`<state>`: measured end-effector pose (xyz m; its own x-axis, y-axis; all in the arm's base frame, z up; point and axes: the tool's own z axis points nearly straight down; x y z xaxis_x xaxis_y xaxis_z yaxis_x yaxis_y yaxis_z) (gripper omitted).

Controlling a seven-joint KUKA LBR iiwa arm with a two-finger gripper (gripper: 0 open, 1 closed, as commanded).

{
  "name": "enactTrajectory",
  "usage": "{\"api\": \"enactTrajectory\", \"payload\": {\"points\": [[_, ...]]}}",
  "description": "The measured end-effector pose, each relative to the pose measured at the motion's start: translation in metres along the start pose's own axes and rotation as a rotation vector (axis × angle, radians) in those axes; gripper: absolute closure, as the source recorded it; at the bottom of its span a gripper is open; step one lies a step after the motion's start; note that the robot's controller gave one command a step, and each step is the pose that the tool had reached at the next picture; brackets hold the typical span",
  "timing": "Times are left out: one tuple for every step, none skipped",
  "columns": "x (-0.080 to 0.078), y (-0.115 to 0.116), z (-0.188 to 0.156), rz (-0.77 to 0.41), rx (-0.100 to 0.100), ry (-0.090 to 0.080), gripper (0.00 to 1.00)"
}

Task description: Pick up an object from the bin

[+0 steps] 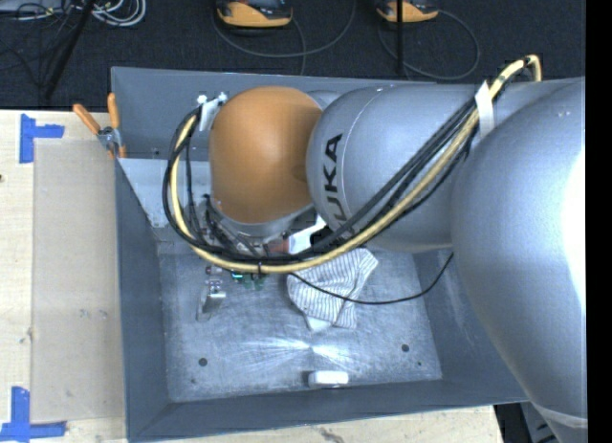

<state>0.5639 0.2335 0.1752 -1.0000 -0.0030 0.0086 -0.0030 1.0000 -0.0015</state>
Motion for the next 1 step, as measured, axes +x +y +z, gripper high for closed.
{"api": "enactTrajectory", "payload": {"points": [[-0.002, -0.001, -0.0048, 0.004, -0.001, -0.007, 0.0]]}}
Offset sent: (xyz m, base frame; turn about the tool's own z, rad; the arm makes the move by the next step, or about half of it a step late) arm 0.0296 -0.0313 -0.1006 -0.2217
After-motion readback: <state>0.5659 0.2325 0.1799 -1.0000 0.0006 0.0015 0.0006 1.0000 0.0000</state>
